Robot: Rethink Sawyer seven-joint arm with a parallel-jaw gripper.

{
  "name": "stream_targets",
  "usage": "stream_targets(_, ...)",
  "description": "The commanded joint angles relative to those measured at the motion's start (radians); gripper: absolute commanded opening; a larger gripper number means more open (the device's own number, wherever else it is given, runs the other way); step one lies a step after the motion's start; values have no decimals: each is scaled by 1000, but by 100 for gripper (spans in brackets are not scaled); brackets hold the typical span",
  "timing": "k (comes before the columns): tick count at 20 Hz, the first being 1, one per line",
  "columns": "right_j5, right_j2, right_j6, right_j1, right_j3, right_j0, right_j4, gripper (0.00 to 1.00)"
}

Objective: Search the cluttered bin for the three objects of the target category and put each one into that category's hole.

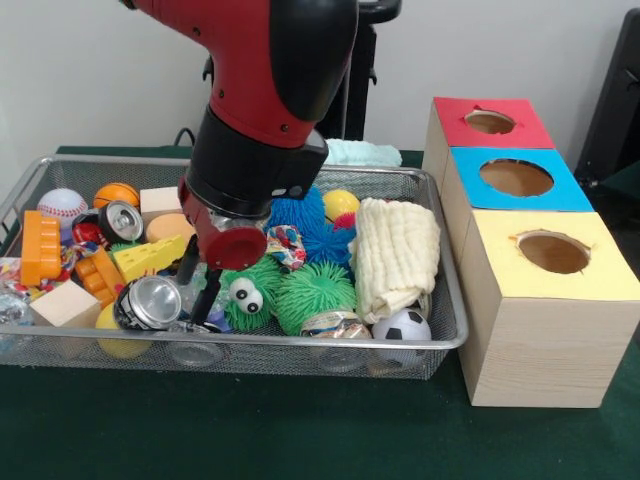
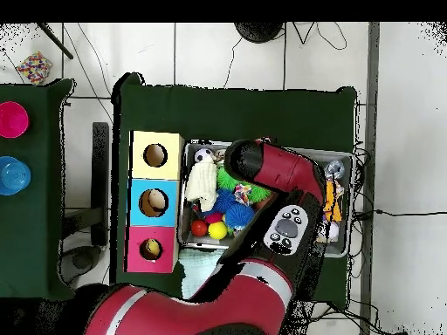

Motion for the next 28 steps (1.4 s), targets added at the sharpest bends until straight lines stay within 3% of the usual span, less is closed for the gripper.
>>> stream_targets(1,50,79,66,62,27,-32,-24,100)
stream_targets(4,94,82,8,67,2,-58,-46,100)
stream_targets(8,382,49,-172,60,-129,-87,-133,100)
stream_targets(10,446,44,-210,57,-186,-105,-162,100)
stream_targets(16,506,79,-214,45,-237,-127,-231,100)
stream_targets(23,550,118,-150,20,-206,-121,-250,100)
stream_targets(26,520,153,-109,14,-165,-133,-221,100)
stream_targets(28,444,189,-72,3,-115,-144,-188,100)
